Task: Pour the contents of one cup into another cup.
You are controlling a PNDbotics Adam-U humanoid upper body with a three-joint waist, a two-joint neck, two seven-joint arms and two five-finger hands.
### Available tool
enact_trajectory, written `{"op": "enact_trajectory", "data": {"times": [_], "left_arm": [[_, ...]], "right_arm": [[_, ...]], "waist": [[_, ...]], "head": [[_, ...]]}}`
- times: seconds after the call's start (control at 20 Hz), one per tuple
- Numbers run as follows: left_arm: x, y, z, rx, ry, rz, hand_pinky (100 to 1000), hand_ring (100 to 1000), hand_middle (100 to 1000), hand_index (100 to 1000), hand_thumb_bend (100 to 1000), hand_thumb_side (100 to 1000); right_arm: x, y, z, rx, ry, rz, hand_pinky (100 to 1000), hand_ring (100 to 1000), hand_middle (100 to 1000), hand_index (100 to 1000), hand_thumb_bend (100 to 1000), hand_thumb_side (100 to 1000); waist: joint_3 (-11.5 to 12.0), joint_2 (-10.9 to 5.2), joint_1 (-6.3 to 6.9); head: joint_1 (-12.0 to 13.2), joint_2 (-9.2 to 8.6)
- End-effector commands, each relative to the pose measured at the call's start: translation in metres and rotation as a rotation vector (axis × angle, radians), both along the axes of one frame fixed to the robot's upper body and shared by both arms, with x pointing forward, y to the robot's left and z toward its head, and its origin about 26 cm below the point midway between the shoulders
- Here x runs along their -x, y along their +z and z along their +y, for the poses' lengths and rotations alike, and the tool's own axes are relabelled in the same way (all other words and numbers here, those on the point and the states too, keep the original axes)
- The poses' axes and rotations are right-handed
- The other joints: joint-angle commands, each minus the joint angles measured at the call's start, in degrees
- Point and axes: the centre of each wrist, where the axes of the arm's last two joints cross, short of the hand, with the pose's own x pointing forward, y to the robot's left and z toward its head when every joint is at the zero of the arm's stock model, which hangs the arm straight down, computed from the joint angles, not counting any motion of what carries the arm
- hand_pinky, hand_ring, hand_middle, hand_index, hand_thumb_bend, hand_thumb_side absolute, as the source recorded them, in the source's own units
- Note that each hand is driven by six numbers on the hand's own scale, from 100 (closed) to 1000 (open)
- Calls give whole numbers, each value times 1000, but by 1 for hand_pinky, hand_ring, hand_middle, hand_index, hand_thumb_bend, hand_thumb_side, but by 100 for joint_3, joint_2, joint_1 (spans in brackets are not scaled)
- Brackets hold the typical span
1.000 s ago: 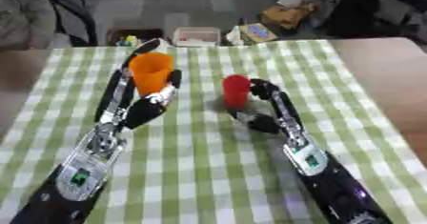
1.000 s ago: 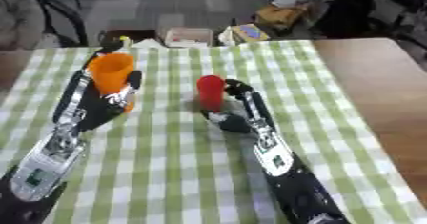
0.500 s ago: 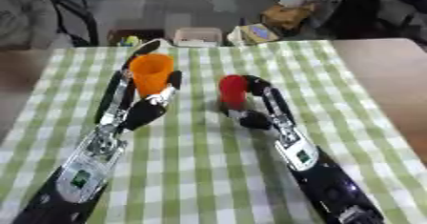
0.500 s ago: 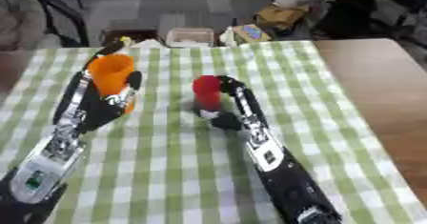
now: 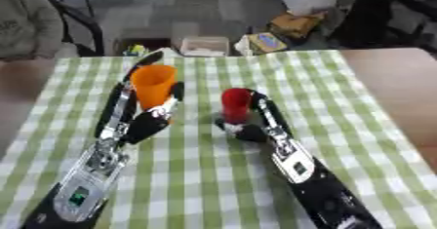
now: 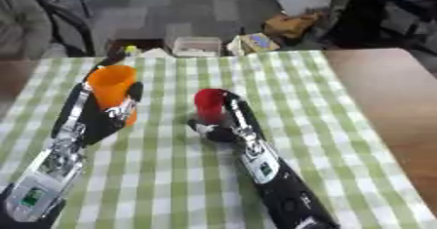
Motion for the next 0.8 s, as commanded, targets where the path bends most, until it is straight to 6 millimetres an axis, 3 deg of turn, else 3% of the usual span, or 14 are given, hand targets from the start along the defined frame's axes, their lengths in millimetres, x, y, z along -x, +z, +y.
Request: {"op": "enact_trajectory", "data": {"times": [0.05,0.5,0.8], "left_arm": [[1,13,-6,14,-23,-32,573,395,305,921,100,487],[3,16,-10,21,-38,-33,574,395,304,922,100,495],[3,17,-10,22,-40,-34,575,394,304,919,100,501]], "right_arm": [[-7,15,3,8,-2,-41,806,760,693,876,614,335],[-11,22,6,12,-11,-63,776,719,638,861,601,314],[-10,23,10,-6,-18,-73,696,568,496,758,530,200]], "waist": [[36,-52,8],[144,26,21],[181,45,31]], "head": [[-28,-82],[-33,-87],[-37,-85]]}}
